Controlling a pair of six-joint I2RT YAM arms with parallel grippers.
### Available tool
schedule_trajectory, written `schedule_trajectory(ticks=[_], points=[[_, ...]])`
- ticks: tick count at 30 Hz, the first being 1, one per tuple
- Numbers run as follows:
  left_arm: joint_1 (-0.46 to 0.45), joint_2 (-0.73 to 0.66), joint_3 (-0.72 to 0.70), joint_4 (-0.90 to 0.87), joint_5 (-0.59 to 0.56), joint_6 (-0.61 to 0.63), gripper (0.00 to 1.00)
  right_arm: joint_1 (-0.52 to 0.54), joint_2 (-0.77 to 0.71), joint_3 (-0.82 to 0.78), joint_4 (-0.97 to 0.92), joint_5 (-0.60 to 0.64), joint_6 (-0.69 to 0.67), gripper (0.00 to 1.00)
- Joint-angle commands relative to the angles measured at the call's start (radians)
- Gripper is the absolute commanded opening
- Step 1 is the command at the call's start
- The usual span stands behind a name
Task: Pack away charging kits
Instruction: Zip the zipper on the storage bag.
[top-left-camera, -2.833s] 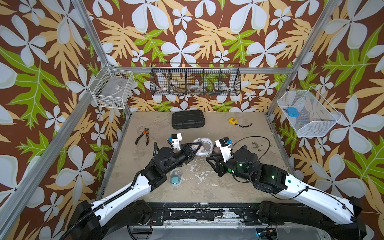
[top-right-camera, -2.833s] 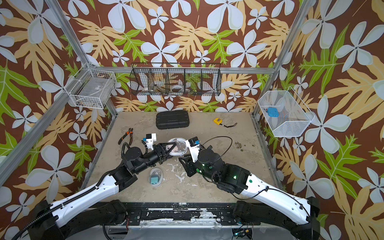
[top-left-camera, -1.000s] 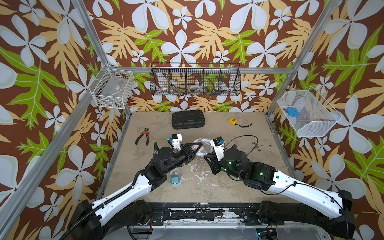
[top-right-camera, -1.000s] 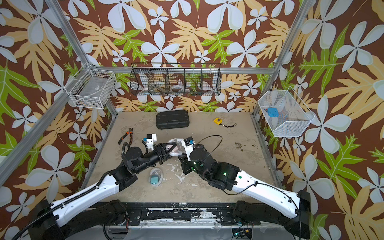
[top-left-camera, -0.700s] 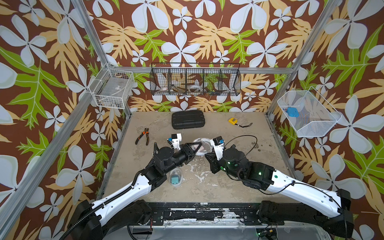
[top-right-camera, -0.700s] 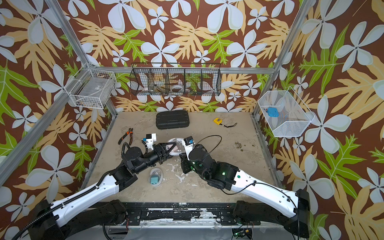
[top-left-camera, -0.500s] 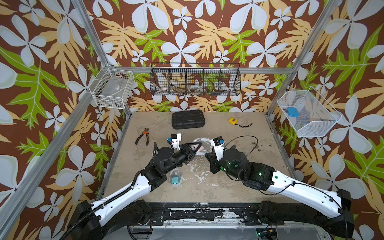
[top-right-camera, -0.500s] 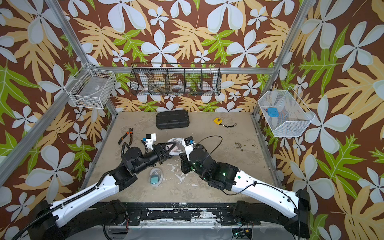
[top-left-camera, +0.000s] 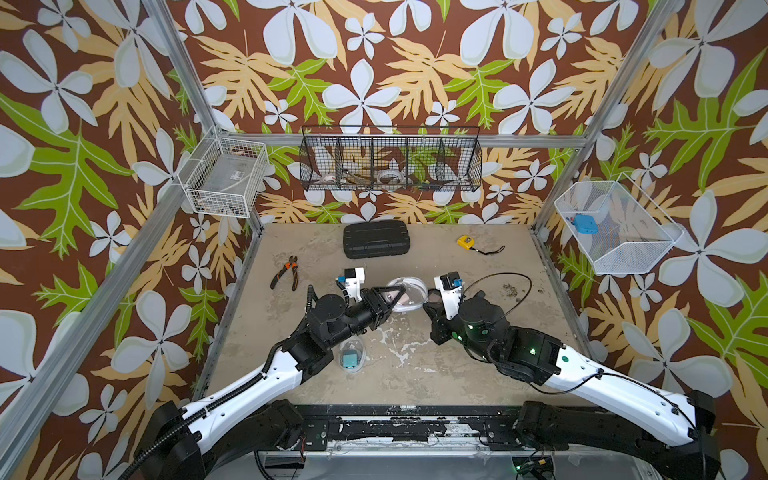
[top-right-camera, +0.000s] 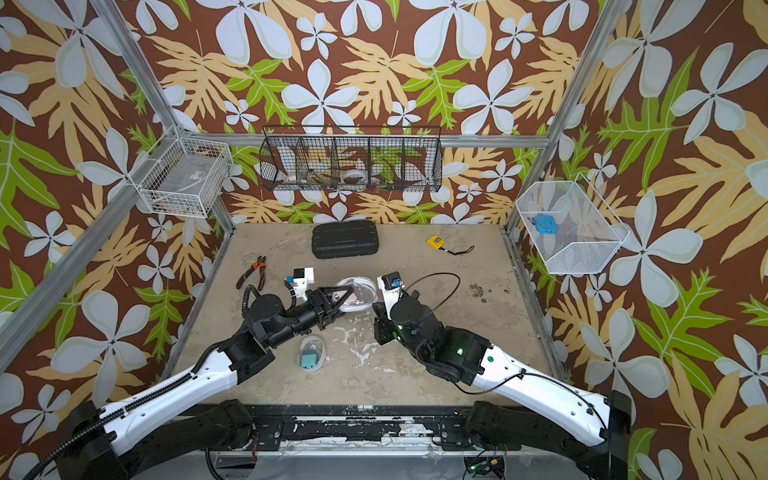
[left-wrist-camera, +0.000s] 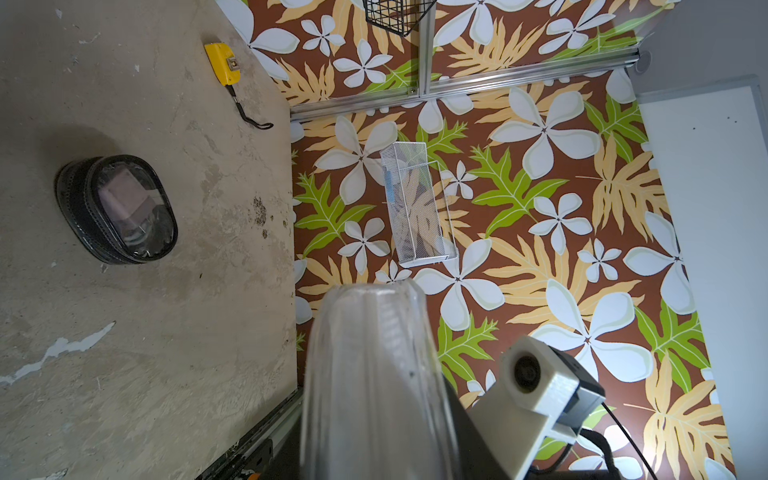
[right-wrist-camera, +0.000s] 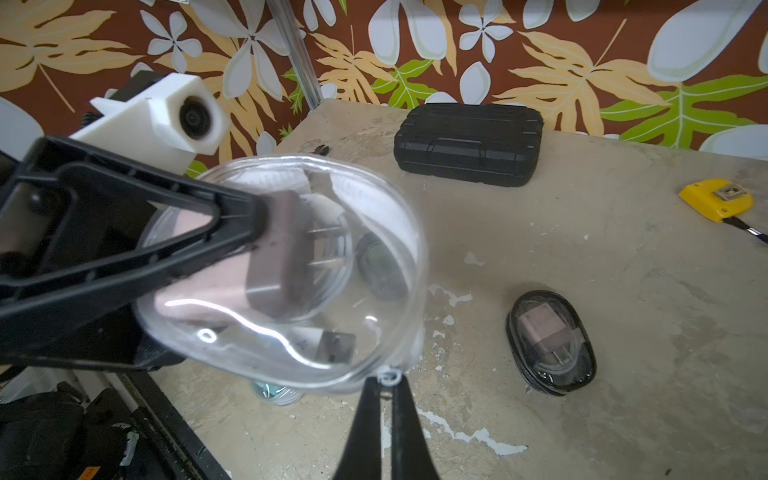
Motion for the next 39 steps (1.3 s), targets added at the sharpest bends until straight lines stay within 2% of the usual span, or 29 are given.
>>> schedule_trajectory(ticks=[1,3,6,9,12,15,17,20,23,29,32,35,39], points=[[0.026,-0.012,0.011,-0.015,0.099,0.030,0.03,-0.034,0.010,0.023,-0.073,0.151,-0.043,0.00],[0.057,-0.016,0.012,-0.044,0.155,0.057,0.00,-0.076,0.021,0.039,-0.091,0.159,-0.071,0.00],[0.110,-0.005,0.014,-0.068,0.294,0.093,0.00,-0.128,0.040,0.054,-0.082,0.104,-0.115,0.00],[0.158,0.006,0.029,-0.092,0.413,0.153,0.00,-0.135,0.045,0.056,0.001,-0.135,-0.174,0.00],[0.204,0.024,0.103,-0.203,0.531,0.330,0.00,-0.149,0.052,0.117,-0.054,-0.370,-0.195,0.01],[0.206,0.074,0.224,-0.454,0.647,0.640,0.00,-0.212,0.000,0.139,-0.098,-0.584,-0.185,0.26],[0.203,0.108,0.271,-0.593,0.712,0.820,0.07,-0.286,-0.031,0.146,-0.104,-0.748,-0.156,0.42],[0.199,0.137,0.287,-0.655,0.787,0.947,0.06,-0.335,-0.023,0.172,-0.113,-0.935,-0.149,0.53],[0.190,0.135,0.291,-0.654,0.810,1.015,0.05,-0.335,0.025,0.207,-0.165,-0.949,-0.182,0.59],[0.183,0.146,0.313,-0.653,0.884,1.065,0.08,-0.335,0.077,0.173,-0.181,-1.003,-0.221,0.57],[0.181,0.152,0.322,-0.671,0.883,1.087,0.09,-0.334,0.069,0.144,-0.164,-1.038,-0.225,0.48],[0.181,0.164,0.323,-0.689,0.883,1.110,0.09,-0.336,0.067,0.126,-0.142,-1.094,-0.218,0.35],[0.181,0.178,0.331,-0.703,0.870,1.132,0.08,-0.335,0.078,0.109,-0.142,-1.127,-0.217,0.12]])
